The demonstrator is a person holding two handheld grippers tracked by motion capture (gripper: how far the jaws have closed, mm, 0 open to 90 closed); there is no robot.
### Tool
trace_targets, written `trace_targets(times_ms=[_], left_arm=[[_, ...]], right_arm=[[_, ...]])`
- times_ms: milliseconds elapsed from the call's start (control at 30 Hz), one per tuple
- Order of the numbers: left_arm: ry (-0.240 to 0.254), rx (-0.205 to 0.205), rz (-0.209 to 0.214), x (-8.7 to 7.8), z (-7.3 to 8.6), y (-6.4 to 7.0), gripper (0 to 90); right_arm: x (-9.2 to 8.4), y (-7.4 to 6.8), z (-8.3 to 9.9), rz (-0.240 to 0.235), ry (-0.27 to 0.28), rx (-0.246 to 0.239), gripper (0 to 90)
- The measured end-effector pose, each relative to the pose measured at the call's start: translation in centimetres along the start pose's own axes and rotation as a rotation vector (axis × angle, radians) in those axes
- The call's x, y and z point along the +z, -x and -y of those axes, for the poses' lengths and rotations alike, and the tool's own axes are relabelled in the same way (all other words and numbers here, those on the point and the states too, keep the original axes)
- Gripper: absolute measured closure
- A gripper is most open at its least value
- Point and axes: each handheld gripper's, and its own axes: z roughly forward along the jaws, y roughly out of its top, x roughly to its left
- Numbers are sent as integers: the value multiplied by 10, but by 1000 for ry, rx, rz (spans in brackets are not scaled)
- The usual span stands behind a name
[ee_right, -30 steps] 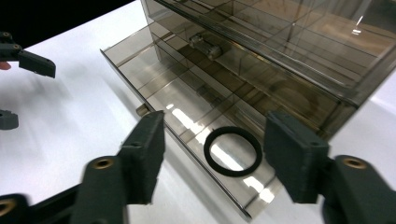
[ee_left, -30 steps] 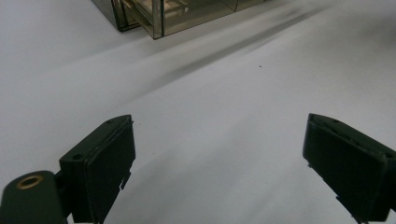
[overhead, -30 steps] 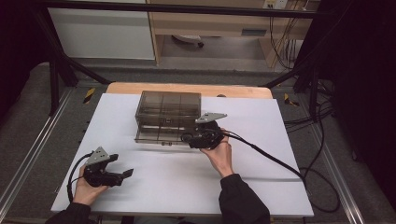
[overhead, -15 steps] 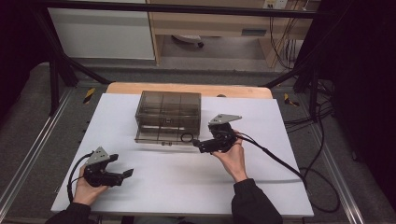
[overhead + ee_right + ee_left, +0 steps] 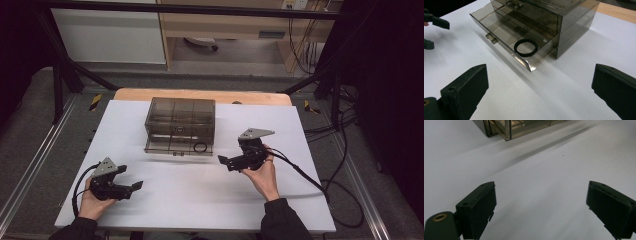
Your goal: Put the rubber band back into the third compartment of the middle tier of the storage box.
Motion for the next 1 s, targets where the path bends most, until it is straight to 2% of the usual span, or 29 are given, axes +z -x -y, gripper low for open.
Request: trace_targets(times_ms=[400,1000], left_arm=[[-2,1,1,1,0,0,90],[-4,0,2,2,0,1,90]], right_arm=[[-22,18,33,10,11,32,7],[-43,33,82,10,14,68,7]])
